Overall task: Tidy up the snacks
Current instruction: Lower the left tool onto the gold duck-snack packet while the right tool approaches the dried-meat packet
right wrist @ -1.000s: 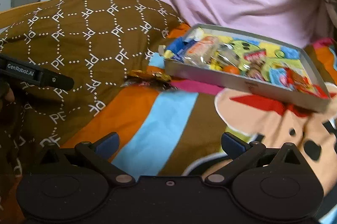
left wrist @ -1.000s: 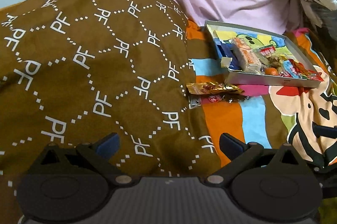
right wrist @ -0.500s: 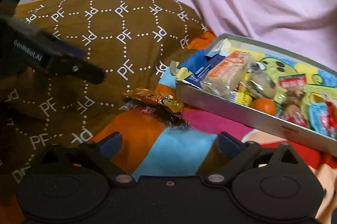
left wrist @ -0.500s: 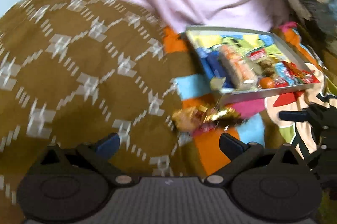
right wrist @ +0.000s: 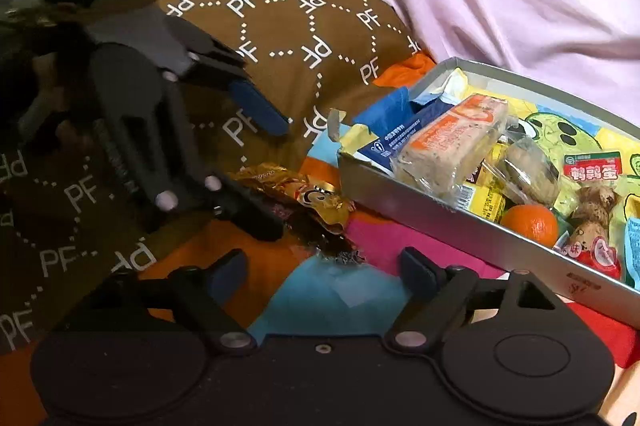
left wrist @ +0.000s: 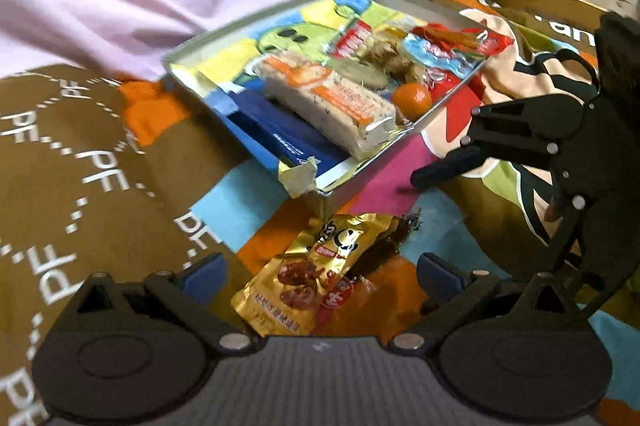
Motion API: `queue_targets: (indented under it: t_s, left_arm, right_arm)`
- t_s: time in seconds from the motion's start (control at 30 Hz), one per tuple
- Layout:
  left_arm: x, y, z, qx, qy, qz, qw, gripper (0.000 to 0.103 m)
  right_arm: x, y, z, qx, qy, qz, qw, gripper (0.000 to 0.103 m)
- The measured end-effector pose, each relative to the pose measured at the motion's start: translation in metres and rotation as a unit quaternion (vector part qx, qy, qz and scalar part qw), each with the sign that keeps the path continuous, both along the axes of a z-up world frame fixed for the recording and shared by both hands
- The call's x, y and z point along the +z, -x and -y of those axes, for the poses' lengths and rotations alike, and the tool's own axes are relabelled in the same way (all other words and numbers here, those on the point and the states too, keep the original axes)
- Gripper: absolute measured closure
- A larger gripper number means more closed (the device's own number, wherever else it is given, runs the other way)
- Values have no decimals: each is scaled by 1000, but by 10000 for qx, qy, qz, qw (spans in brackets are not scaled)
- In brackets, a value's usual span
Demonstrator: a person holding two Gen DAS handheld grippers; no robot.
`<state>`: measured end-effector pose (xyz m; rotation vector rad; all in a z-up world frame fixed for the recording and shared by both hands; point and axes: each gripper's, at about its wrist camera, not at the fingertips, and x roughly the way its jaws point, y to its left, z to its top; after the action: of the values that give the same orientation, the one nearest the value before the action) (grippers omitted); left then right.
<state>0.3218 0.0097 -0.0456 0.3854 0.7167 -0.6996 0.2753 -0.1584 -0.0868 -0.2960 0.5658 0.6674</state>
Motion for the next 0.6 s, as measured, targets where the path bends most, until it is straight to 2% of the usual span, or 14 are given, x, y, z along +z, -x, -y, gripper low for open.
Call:
queue_targets:
  t_s: [0.1, 0.17, 0.27, 0.43, 0.5, 0.6]
  left_arm:
    - [-5, -16, 1, -63, -5, -203, 9998, 0]
    - [-9, -25, 1, -96, 19, -437, 9990, 0]
    - [-13, -38, 2, -142, 50, -743, 9971, 1]
    - [-17, -48, 1, -106, 127, -1117, 9936, 1]
    - [-17, -47, 2, -69, 156, -1193, 9927, 1]
    - [-18, -46, 0, 43, 324, -1520, 9878, 5]
  right_arm:
    - [-4, -4, 2, 37, 19, 76, 10000, 28]
    - [-6, -6, 5, 59, 15, 118, 9999, 40]
    - [-7, -7, 10, 86, -16, 45, 10000, 52]
    - [-7, 3, -2, 97, 555, 169, 9983, 58]
    - [-5, 5, -2, 60, 579, 124, 9982, 60]
    - [-4, 12, 0, 71, 605, 132, 9981, 63]
